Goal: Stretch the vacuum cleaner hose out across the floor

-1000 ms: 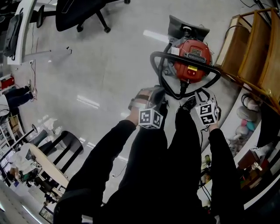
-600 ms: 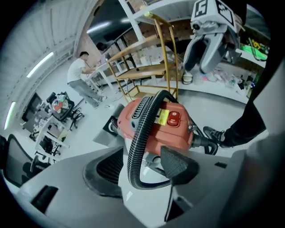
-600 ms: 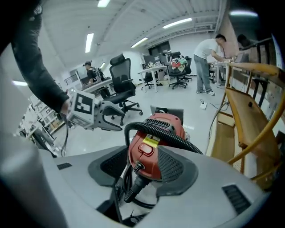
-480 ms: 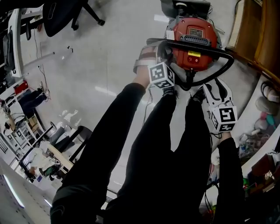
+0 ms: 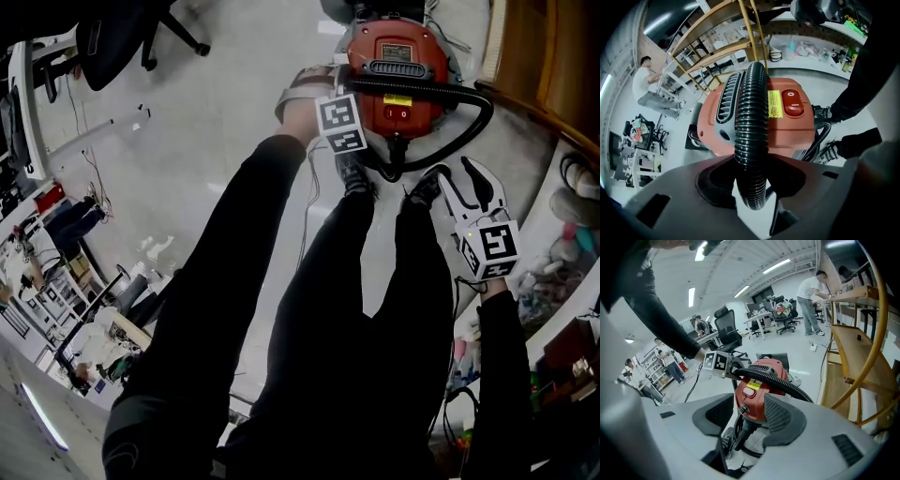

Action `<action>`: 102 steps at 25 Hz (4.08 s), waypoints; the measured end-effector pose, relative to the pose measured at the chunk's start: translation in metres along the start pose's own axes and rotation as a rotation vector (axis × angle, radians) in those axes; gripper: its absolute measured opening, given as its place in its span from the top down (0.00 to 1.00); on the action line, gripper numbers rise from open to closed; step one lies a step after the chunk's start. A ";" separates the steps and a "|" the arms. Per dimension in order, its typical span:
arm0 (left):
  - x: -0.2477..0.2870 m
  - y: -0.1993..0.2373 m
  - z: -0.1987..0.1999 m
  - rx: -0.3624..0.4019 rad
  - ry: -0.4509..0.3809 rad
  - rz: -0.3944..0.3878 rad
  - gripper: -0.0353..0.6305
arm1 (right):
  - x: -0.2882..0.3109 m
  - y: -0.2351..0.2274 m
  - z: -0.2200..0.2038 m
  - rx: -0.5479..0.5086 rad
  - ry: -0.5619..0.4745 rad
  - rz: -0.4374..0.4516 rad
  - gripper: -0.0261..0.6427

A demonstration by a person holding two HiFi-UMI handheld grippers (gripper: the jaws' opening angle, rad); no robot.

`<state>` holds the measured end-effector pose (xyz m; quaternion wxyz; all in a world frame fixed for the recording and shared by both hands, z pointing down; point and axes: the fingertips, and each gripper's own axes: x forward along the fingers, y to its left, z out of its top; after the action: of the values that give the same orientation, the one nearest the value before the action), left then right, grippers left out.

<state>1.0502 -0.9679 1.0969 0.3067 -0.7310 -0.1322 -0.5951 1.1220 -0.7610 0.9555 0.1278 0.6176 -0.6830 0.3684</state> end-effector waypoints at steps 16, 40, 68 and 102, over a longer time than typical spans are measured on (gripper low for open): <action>-0.293 -0.075 -0.034 -0.276 -0.179 0.139 0.67 | -0.086 0.119 0.118 -0.282 0.080 -0.023 0.55; -0.410 -0.113 -0.149 -0.342 -0.158 0.254 0.57 | -0.082 0.310 0.108 -0.907 0.646 0.173 0.78; -0.555 -0.254 0.101 -1.326 -0.991 -0.418 0.36 | -0.122 0.461 0.090 -0.251 0.754 0.261 0.78; -0.741 -0.353 -0.051 -1.547 -1.323 -0.838 0.52 | -0.323 0.666 -0.108 -0.741 0.385 0.783 0.73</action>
<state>0.6228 -0.5973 0.5003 -0.5918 -0.7973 -0.0997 -0.0648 0.5337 -0.4703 0.5971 0.3120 0.1542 -0.9088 0.2300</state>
